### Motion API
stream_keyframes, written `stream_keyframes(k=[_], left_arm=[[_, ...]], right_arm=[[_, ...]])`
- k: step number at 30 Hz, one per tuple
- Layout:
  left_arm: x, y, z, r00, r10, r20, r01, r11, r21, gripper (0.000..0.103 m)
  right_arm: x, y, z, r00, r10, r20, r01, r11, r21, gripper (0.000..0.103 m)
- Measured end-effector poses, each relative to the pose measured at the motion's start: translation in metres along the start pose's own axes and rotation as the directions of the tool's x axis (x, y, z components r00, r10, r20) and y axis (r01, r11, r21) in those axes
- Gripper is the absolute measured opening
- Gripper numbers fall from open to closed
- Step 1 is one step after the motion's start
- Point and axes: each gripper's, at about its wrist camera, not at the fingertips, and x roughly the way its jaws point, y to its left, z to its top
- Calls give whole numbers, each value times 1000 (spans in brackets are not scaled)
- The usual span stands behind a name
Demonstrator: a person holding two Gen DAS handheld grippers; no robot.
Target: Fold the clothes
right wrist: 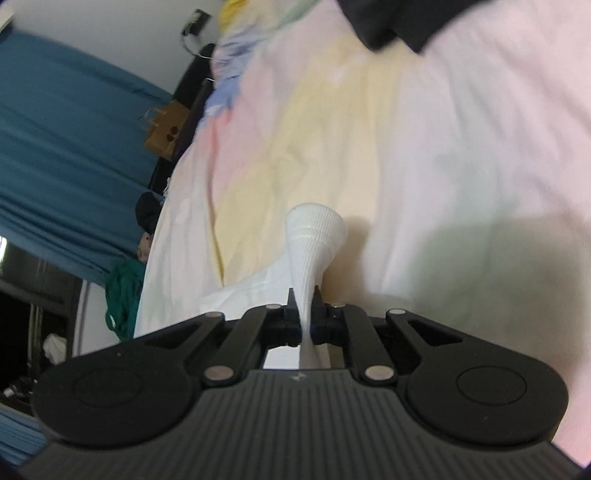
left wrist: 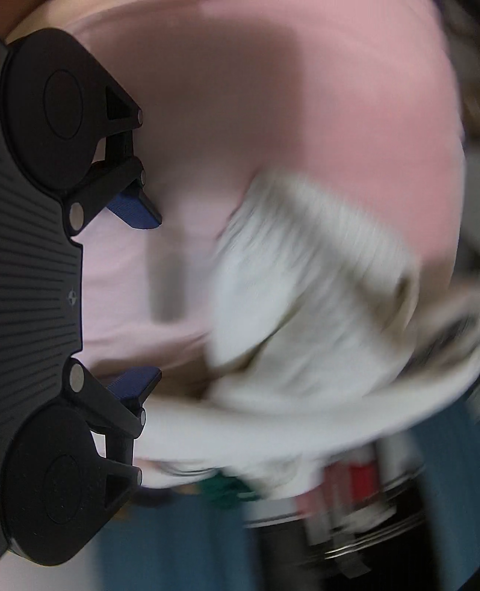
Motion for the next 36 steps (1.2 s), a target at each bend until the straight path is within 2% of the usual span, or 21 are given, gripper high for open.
stream_keyframes(k=[3,5,6,7,10,13,15,18,21,24,26,28,31,33,36], left_arm=[[1,6,11,996,-38,75,44,995,-88,82],[2,5,18,992,-29,125,44,992,-118,80],[3,6,21,990,-21,140,40,990,-138,74],[2,8,23,988,-11,153,36,987,-159,61],[-5,11,32,984,8,178,20,987,-159,33],[-25,3,36,979,15,202,6,995,-103,24],[-44,-6,38,973,10,229,1,999,-47,21],[-79,-22,41,962,-34,272,19,998,56,18],[-118,-31,47,947,-90,308,42,986,158,16],[-146,-47,56,939,-102,327,20,969,246,16],[-148,-45,61,956,-45,291,-39,960,276,17],[-148,-41,66,968,24,248,-101,947,304,19],[-142,-14,79,981,93,169,-130,965,226,22],[-142,0,84,988,78,133,-100,981,165,23],[-145,-3,77,988,89,127,-113,975,190,27]], right_arm=[[-6,9,1,999,26,22,-25,999,-42,7],[-12,14,3,998,41,39,-38,996,-79,8],[-13,17,3,998,48,48,-43,994,-102,8],[-14,20,4,997,55,57,-47,991,-125,8],[-19,22,6,995,66,80,-52,986,-160,8],[-21,20,8,993,83,89,-69,986,-150,7],[-25,19,9,990,97,103,-81,985,-153,7],[-32,19,12,982,133,133,-112,982,-154,7],[-45,23,14,967,175,187,-141,973,-181,7],[-59,29,15,943,216,251,-163,962,-218,6],[-65,34,14,930,229,288,-155,954,-257,6],[-61,36,12,937,213,277,-133,951,-280,6],[-54,35,9,953,173,248,-97,952,-289,6],[-47,31,7,967,134,217,-71,959,-275,6],[-42,28,5,976,98,195,-43,962,-271,7]])
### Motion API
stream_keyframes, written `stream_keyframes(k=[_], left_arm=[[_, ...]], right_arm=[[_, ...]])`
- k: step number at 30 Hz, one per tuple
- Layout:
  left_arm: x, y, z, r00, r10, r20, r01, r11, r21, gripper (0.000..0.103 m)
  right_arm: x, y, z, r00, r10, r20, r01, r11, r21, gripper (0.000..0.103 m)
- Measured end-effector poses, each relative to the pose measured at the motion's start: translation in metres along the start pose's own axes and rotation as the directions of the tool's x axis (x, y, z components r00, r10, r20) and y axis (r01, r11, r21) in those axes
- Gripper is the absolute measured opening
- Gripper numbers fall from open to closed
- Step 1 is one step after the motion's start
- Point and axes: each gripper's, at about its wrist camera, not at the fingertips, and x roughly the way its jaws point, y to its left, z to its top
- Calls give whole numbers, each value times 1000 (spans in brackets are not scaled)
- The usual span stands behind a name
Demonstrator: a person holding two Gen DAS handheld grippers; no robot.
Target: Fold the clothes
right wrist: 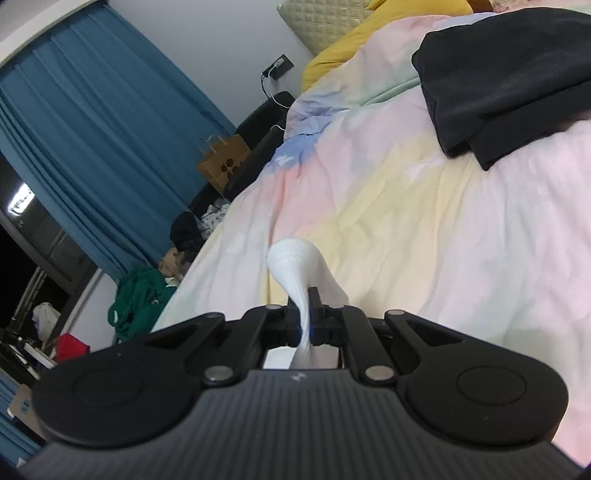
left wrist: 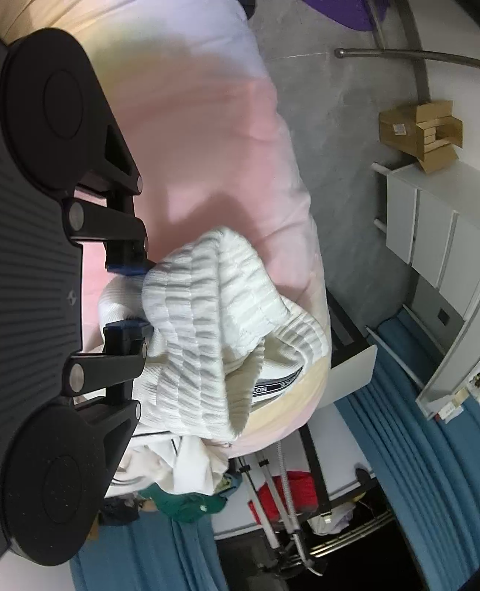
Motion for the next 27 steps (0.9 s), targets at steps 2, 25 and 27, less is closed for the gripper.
stream_keyframes(k=[2,25,27], left_arm=[[-4,-3,-6,1000,-1,4,1,1000,31,31],[-36,-95,-74,947,-93,309,-68,879,472,83],[-34,-104,-84,943,-90,321,-89,860,502,83]], right_arm=[[-3,1,0,1000,5,4,-5,1000,-9,7],[-14,15,-6,1000,-21,7,21,999,-36,7],[-15,15,-7,1000,-26,5,26,999,-33,7]])
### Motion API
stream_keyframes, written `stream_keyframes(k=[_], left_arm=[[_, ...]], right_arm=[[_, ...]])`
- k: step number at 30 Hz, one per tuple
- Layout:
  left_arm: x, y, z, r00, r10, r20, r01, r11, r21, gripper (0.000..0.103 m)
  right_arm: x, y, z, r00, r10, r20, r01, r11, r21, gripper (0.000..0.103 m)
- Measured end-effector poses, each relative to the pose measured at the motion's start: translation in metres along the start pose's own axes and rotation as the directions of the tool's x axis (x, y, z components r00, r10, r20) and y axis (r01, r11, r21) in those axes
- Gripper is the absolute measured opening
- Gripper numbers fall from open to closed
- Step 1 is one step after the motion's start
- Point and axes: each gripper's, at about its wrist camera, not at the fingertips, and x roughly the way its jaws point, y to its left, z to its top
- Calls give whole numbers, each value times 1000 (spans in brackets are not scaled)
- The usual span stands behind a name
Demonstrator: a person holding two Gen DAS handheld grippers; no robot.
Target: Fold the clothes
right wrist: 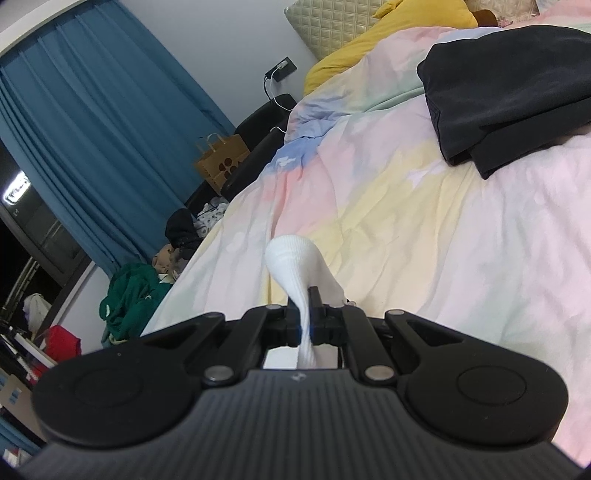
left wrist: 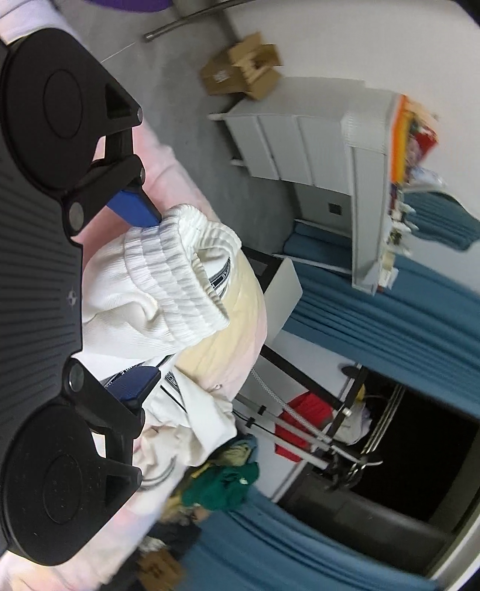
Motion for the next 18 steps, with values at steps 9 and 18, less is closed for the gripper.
stream_keyframes(k=[9,18], left_arm=[[-1,7,-1,1000,-8,22,10,998,-65,84],[-7,68,13,992,-62,110,94,945,-313,91]], right_arm=[[0,-2,0,999,-33,-10,33,999,8,8],[-1,-1,-4,999,-50,-12,50,999,-2,8]])
